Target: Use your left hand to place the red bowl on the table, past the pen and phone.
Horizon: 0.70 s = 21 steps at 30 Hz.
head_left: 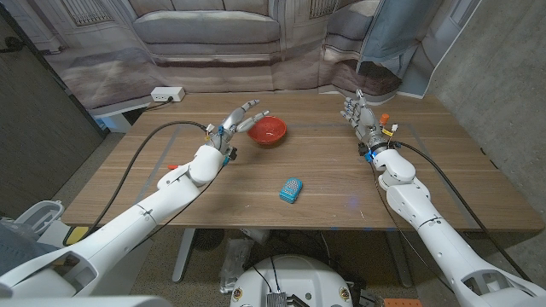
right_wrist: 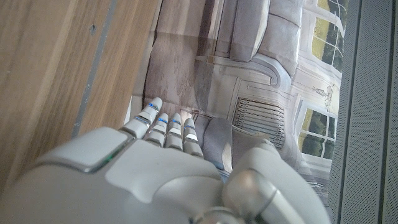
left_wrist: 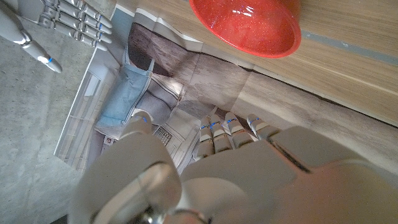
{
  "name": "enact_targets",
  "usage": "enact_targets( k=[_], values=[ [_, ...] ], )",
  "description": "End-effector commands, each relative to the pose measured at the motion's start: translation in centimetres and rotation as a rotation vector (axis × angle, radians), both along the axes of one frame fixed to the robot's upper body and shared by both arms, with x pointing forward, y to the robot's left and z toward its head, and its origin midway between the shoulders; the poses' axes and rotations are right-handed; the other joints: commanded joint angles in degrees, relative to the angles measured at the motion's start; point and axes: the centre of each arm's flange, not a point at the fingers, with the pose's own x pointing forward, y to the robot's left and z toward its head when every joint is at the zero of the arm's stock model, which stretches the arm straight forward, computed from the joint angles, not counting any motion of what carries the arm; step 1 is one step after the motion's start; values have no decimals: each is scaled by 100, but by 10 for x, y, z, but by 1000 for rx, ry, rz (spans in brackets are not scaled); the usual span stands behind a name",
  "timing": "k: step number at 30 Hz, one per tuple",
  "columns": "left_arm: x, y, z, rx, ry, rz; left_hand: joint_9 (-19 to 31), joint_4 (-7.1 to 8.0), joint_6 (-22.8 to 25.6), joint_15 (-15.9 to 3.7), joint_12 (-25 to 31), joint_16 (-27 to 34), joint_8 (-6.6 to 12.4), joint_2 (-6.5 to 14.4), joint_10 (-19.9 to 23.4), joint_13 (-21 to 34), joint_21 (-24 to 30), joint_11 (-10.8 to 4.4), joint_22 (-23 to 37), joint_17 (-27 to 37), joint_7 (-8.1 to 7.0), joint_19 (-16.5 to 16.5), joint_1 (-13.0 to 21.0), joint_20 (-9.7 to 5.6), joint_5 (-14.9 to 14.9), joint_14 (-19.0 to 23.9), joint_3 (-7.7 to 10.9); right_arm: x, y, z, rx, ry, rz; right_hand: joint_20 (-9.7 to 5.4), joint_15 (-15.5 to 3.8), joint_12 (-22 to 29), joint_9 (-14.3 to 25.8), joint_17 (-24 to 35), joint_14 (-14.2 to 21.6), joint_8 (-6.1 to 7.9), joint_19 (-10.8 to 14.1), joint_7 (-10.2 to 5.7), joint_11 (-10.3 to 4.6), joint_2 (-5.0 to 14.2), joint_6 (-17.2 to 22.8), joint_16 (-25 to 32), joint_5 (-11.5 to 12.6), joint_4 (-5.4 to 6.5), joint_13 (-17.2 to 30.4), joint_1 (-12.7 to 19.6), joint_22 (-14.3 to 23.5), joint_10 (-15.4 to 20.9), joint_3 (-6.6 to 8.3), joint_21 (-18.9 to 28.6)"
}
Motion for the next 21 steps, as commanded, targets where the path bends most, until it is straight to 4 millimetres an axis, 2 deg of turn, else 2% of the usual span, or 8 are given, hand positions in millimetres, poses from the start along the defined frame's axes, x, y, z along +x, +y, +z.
enact_targets(
  k=[1,21],
  values=[
    [0,-3,0,25,-14,54,31,-64,22,-98,-34,-35,-24,-3,39,35,-36,-1,32,8,3,-89,112,-153,39,23,10,0,0,-1,2,6,-2,-200,-2,-2,10,30,64,-19,67,2,-9,19,60,-21,-3,23,27,8,22,41,-31,-22],
    [-5,-9,2,92,-34,104,40,-318,-145,-21,-61,-50,-93,-165,19,61,-82,-5,23,15,84,-223,471,-112,99,3,7,6,2,1,7,2,11,-197,12,19,11,31,74,-21,82,-2,15,25,66,-25,-15,14,32,15,24,129,-48,-37]
  ],
)
